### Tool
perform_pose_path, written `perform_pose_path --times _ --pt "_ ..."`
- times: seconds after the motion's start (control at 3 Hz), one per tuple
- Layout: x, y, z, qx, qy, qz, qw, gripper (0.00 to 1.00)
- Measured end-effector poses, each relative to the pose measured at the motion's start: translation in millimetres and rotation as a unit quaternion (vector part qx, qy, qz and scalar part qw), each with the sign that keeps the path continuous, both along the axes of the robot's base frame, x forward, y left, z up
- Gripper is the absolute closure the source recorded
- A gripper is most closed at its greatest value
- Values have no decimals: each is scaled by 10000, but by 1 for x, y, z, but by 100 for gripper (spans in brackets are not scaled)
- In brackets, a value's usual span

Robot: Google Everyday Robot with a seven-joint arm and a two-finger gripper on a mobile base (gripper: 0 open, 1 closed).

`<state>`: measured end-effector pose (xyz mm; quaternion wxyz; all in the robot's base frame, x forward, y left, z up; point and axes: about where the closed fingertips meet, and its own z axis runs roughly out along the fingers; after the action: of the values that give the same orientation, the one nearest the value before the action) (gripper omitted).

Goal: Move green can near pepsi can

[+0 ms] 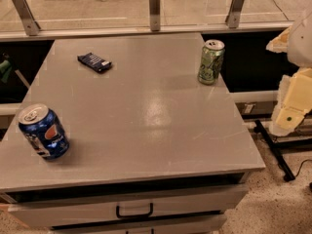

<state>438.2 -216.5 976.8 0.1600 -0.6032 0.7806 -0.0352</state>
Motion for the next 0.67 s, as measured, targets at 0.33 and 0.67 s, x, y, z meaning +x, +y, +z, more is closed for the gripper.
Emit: perform_pose_path --times 0.33,0.67 --pt "0 0 0 0 -1 0 10000 0" --pt "19 -10 -9 136 -91 -16 9999 0"
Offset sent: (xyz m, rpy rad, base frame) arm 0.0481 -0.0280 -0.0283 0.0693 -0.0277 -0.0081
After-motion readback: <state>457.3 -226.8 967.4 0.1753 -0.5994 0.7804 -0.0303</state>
